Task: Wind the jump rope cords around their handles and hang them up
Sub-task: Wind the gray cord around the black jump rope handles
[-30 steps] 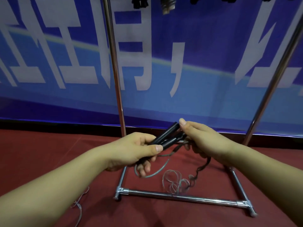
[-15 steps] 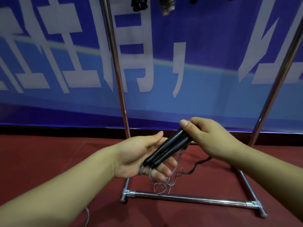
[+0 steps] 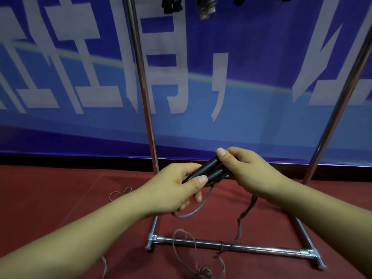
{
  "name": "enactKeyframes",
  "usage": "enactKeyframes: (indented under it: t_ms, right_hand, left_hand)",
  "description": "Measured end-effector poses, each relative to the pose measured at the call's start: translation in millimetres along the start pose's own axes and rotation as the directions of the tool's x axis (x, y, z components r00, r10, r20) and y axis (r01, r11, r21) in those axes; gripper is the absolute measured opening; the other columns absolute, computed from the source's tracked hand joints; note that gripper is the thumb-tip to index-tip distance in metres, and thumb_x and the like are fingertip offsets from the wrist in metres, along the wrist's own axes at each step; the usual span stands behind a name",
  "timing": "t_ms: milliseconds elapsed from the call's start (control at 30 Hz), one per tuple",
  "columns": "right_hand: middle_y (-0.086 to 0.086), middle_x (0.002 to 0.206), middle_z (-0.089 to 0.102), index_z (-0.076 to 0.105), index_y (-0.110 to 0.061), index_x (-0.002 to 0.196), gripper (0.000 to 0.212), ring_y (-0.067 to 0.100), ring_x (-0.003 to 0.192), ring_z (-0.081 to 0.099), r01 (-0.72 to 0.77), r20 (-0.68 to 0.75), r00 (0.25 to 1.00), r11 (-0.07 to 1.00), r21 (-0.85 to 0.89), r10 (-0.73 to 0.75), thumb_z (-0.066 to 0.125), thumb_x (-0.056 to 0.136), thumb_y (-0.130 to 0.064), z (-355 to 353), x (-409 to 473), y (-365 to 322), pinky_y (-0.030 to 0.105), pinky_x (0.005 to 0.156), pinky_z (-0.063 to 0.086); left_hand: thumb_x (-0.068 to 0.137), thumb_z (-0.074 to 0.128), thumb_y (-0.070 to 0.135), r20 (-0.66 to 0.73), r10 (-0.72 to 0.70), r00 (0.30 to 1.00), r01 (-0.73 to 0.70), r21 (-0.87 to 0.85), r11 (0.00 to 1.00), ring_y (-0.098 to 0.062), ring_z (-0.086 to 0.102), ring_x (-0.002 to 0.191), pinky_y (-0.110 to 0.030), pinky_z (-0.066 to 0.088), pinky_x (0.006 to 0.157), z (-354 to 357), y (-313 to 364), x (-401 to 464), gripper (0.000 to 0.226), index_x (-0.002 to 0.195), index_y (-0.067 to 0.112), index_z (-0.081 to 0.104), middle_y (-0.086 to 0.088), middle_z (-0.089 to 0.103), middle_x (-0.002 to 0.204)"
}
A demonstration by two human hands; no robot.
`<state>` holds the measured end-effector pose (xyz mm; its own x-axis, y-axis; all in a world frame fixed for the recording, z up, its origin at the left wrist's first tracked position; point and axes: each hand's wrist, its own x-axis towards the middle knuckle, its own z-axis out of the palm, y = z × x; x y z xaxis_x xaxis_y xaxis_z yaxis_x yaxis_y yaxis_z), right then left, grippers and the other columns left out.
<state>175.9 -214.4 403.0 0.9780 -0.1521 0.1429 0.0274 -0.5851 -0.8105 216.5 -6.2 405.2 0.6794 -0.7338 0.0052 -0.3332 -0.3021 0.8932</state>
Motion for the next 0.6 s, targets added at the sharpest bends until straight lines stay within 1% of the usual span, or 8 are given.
enactKeyframes:
  t_ms: [33, 100, 233, 333, 400, 467, 533, 600]
  right_hand:
    - [-0.008, 0.067, 0.059, 0.066, -0.020, 0.087, 0.058, 0.009, 0.065, 0.054, 0.006, 0.026, 1.000, 0.998, 0.065, -0.007, 0.044, 0.084, -0.075, 1.5, -0.1, -0.2, 0.032, 0.070, 0.047]
    - [-0.012, 0.061, 0.055, 0.065, -0.019, 0.087, 0.060, 0.006, 0.058, 0.049, 0.012, 0.060, 0.998, 0.990, 0.142, -0.020, 0.046, 0.080, -0.075, 4.9, -2.0, -2.5, 0.027, 0.063, 0.040]
    - [-0.016, 0.054, 0.052, 0.060, -0.018, 0.078, 0.045, -0.001, 0.044, 0.042, 0.001, 0.067, 0.998, 0.984, 0.180, -0.013, 0.049, 0.093, -0.059, 5.9, -2.0, -9.0, 0.010, 0.045, 0.032]
    - [-0.014, 0.054, 0.056, 0.061, -0.016, 0.081, 0.043, -0.002, 0.039, 0.043, 0.006, 0.079, 0.997, 0.982, 0.188, -0.021, 0.048, 0.096, -0.054, 2.5, -0.7, -15.0, 0.008, 0.039, 0.031]
    - [-0.012, 0.054, 0.057, 0.062, -0.014, 0.082, 0.044, -0.001, 0.038, 0.040, 0.000, 0.097, 0.995, 0.977, 0.214, -0.021, 0.047, 0.096, -0.053, 0.1, -0.5, -18.0, 0.007, 0.038, 0.029]
    - [-0.008, 0.059, 0.065, 0.062, -0.011, 0.085, 0.043, -0.002, 0.037, 0.043, -0.012, 0.120, 0.993, 0.966, 0.258, -0.020, 0.046, 0.098, -0.048, -2.2, -1.4, -20.0, 0.007, 0.038, 0.030]
    - [0.004, 0.072, 0.073, 0.062, -0.010, 0.087, 0.044, -0.001, 0.038, 0.044, -0.015, 0.131, 0.991, 0.962, 0.272, -0.021, 0.045, 0.099, -0.049, -2.0, -3.0, -21.1, 0.007, 0.038, 0.031]
    - [0.000, 0.067, 0.072, 0.063, -0.011, 0.087, 0.046, -0.002, 0.038, 0.044, -0.010, 0.115, 0.993, 0.972, 0.237, -0.018, 0.044, 0.098, -0.051, -1.4, -4.0, -20.5, 0.007, 0.038, 0.030]
  left_hand:
    - [0.105, 0.049, 0.025, 0.012, 0.003, 1.000, -0.003, 0.011, 1.000, -0.013, 0.045, 0.044, -0.025, 0.043, 0.043, -0.3, -0.1, -0.7, 0.018, 0.119, 0.028, 0.062, 0.001, 0.061, 0.067]
    - [0.105, 0.048, 0.029, 0.036, -0.004, 0.999, 0.004, -0.003, 1.000, -0.013, 0.045, 0.041, -0.024, 0.042, 0.041, 0.2, 1.1, -1.9, 0.018, 0.118, 0.028, 0.061, 0.000, 0.058, 0.065]
    - [0.103, 0.047, 0.042, 0.055, -0.081, 0.995, 0.086, -0.104, 0.991, -0.015, 0.047, 0.041, -0.024, 0.043, 0.042, -1.7, 6.2, -2.3, 0.028, 0.121, 0.028, 0.064, -0.005, 0.059, 0.065]
    - [0.097, 0.030, 0.063, 0.064, -0.168, 0.984, 0.178, -0.216, 0.960, -0.018, 0.054, 0.047, -0.027, 0.044, 0.051, -6.0, 7.1, 0.3, 0.068, 0.115, 0.009, 0.068, -0.011, 0.066, 0.067]
    - [0.092, 0.023, 0.070, 0.119, -0.204, 0.972, 0.233, -0.327, 0.916, -0.021, 0.058, 0.051, -0.030, 0.046, 0.056, -10.0, 6.2, 0.8, 0.081, 0.111, 0.007, 0.071, -0.016, 0.069, 0.073]
    - [0.091, 0.022, 0.071, 0.181, -0.203, 0.962, 0.260, -0.393, 0.882, -0.022, 0.060, 0.053, -0.030, 0.049, 0.057, -13.7, 5.1, -1.2, 0.081, 0.111, 0.011, 0.073, -0.017, 0.069, 0.077]
    - [0.095, 0.021, 0.069, 0.236, -0.199, 0.951, 0.285, -0.426, 0.858, -0.020, 0.062, 0.053, -0.029, 0.052, 0.054, -16.6, 4.7, -3.9, 0.077, 0.113, 0.015, 0.073, -0.015, 0.069, 0.081]
    - [0.098, 0.022, 0.066, 0.287, -0.202, 0.936, 0.319, -0.459, 0.829, -0.019, 0.063, 0.053, -0.029, 0.054, 0.051, -17.0, 5.1, -5.1, 0.071, 0.119, 0.017, 0.070, -0.014, 0.069, 0.084]
